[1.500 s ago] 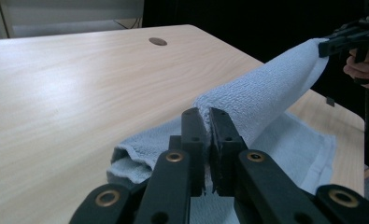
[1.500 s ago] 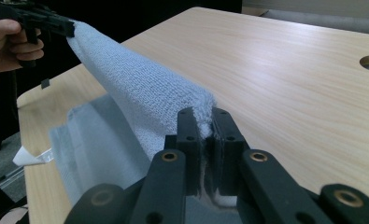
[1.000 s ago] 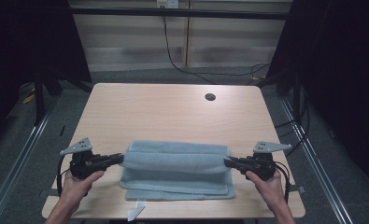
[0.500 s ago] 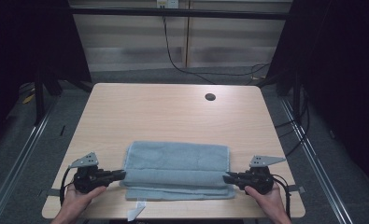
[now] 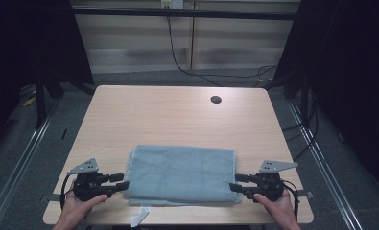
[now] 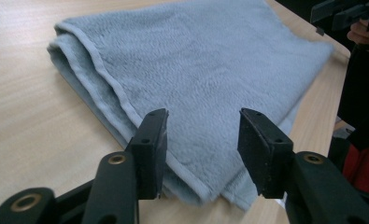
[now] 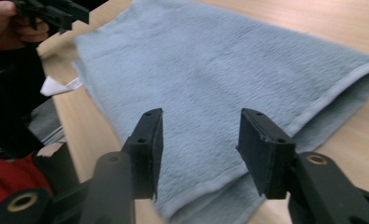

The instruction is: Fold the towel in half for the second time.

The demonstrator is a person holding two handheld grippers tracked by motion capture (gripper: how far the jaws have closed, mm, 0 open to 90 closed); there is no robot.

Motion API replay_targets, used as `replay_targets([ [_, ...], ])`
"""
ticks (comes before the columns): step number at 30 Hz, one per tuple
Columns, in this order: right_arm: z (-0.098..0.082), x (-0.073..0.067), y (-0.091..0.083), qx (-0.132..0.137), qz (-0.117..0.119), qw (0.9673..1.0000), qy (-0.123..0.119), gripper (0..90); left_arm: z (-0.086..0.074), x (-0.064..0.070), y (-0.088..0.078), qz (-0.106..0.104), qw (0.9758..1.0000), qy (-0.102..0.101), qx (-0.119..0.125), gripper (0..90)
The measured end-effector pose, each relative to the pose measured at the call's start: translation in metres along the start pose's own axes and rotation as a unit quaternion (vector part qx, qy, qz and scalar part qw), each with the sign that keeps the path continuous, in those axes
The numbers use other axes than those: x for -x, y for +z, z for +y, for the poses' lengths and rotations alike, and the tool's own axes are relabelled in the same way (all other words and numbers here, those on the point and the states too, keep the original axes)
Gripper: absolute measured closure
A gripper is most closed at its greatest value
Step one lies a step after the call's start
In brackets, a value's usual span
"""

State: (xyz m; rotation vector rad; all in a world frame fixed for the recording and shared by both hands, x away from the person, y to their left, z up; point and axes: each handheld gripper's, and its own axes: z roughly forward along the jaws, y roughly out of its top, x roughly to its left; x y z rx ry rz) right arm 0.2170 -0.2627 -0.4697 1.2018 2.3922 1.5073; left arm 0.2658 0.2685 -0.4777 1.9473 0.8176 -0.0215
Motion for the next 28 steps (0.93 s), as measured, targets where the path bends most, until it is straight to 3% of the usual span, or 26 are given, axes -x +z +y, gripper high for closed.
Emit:
replay_targets([
  [6, 0.015, 0.008, -0.002, 0.017, -0.035, 0.9992, -0.001, 43.6, 0.016, -0.01, 0.0, 0.042, 0.9991, -0.01, 0.004, 40.2],
  [9, 0.023, 0.016, -0.004, 0.032, -0.057, 0.9979, 0.001, 41.0, 0.024, -0.021, -0.001, 0.059, 0.9979, -0.018, 0.017, 38.3],
  [11, 0.026, 0.023, -0.006, 0.042, -0.072, 0.9965, 0.008, 39.3, 0.028, -0.032, -0.002, 0.06, 0.9977, -0.025, 0.021, 37.0],
  [12, 0.027, 0.027, -0.007, 0.044, -0.077, 0.996, 0.009, 39.2, 0.029, -0.038, -0.004, 0.063, 0.9968, -0.038, 0.032, 36.6],
  [14, 0.025, 0.035, -0.007, 0.058, -0.093, 0.9938, 0.019, 38.3, 0.029, -0.044, -0.008, 0.098, 0.9934, -0.04, 0.044, 32.2],
  [19, 0.018, 0.047, -0.01, 0.055, -0.127, 0.99, 0.027, 33.6, 0.015, -0.058, -0.014, 0.132, 0.9899, -0.038, 0.036, 30.4],
  [21, 0.016, 0.051, -0.015, 0.063, -0.139, 0.9877, 0.036, 31.6, 0.009, -0.063, -0.015, 0.157, 0.9864, -0.036, 0.032, 29.6],
  [22, 0.015, 0.052, -0.017, 0.063, -0.15, 0.986, 0.038, 30.9, 0.007, -0.064, -0.015, 0.161, 0.9855, -0.046, 0.024, 29.0],
  [23, 0.014, 0.052, -0.018, 0.064, -0.159, 0.9846, 0.037, 30.1, 0.006, -0.06, -0.017, 0.159, 0.9865, -0.031, 0.022, 25.8],
  [24, 0.012, 0.053, -0.02, 0.064, -0.164, 0.9836, 0.039, 28.8, 0.005, -0.057, -0.017, 0.166, 0.9854, -0.024, 0.031, 26.1],
  [28, 0.005, 0.053, -0.021, 0.058, -0.173, 0.9821, 0.046, 27.7, 0.0, -0.05, -0.018, 0.167, 0.9852, -0.022, 0.028, 24.5],
])
